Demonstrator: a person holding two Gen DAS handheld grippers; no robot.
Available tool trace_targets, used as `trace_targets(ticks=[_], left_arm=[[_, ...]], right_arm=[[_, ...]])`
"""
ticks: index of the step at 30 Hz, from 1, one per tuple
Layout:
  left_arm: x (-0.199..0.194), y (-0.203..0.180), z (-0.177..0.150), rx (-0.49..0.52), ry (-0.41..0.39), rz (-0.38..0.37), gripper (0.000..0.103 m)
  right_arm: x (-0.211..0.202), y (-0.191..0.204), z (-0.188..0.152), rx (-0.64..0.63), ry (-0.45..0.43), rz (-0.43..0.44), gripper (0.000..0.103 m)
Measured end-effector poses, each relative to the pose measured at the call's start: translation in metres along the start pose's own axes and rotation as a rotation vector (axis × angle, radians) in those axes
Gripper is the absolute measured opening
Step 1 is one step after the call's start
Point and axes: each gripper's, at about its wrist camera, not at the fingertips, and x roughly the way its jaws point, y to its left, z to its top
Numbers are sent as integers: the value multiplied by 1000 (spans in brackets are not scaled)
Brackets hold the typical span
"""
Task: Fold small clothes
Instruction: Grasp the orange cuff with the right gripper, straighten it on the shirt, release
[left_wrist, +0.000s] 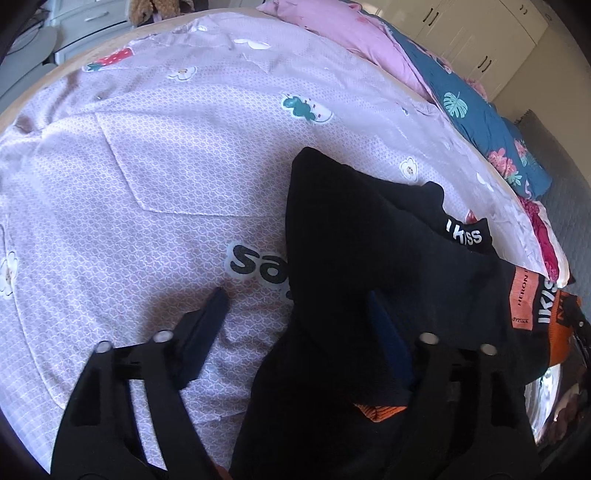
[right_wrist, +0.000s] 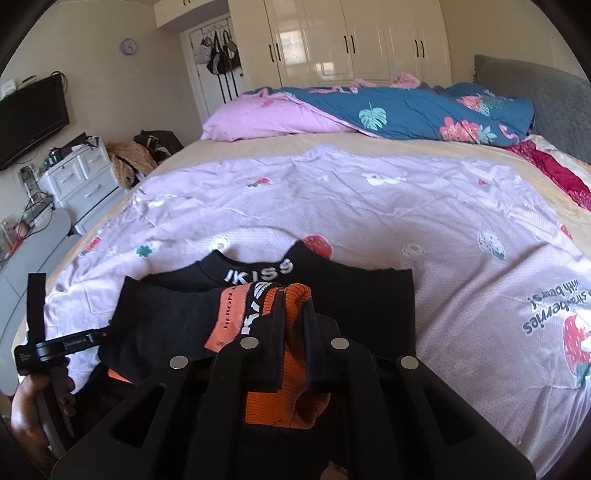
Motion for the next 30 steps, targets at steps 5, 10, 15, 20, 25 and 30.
trace_targets(ticks=[5,10,15,20,25,30], left_arm=[[1,-3,-2,-2,17,-53,30],[2,2,-2,-29,31,-71,34],[3,3,-4,-26,34,-61,34],[0,-1,-5,-19,23,-76,11],[-17,4,-3,-37,-5,-124,10],[-12,7,-6,-33,11,-99,10]], right_arm=[[12,-13,-7,39,48,-22,10],[14,-19,-10,58,61,-68,17],[18,-13,-17,26,90,-41,22],[28,7,-27,-6,145,46,22],[35,33,-37,-65,191,106,22],[38,48,-44,-115,210,130,23]])
